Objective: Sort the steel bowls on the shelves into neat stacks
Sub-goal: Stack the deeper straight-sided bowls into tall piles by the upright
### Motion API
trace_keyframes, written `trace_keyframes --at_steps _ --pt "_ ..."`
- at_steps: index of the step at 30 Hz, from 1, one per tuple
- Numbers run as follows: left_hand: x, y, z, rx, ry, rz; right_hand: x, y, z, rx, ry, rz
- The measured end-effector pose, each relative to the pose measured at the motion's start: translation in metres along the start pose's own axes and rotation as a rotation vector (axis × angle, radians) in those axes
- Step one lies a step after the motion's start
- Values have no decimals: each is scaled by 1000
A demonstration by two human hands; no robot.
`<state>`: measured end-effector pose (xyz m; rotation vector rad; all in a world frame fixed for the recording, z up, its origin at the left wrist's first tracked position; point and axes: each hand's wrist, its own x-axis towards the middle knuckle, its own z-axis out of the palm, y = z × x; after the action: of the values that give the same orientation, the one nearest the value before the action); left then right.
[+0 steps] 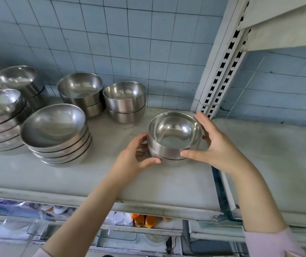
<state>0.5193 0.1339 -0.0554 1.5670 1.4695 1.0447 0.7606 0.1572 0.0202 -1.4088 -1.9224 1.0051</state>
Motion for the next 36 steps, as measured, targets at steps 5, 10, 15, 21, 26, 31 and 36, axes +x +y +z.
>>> trace_keyframes --at_steps 5,10,15,21,26,31,36 --pt "-2 1 1 8 -7 24 -1 -6 11 -31 34 -42" --pt "-3 2 -1 26 -5 24 -7 -8 8 -115 18 -39" --pt "-4 1 1 26 9 28 -8 -8 6 -162 -1 -41" --pt "-5 -1 1 33 -33 50 -6 1 18 14 21 -9" --pt "-9 3 -9 -195 252 -113 -23 21 72 258 217 73" --pt "29 -1 -36 -219 403 -135 -30 23 81 246 332 104" --pt "76 13 -43 -263 484 -80 -44 23 81 244 350 138"
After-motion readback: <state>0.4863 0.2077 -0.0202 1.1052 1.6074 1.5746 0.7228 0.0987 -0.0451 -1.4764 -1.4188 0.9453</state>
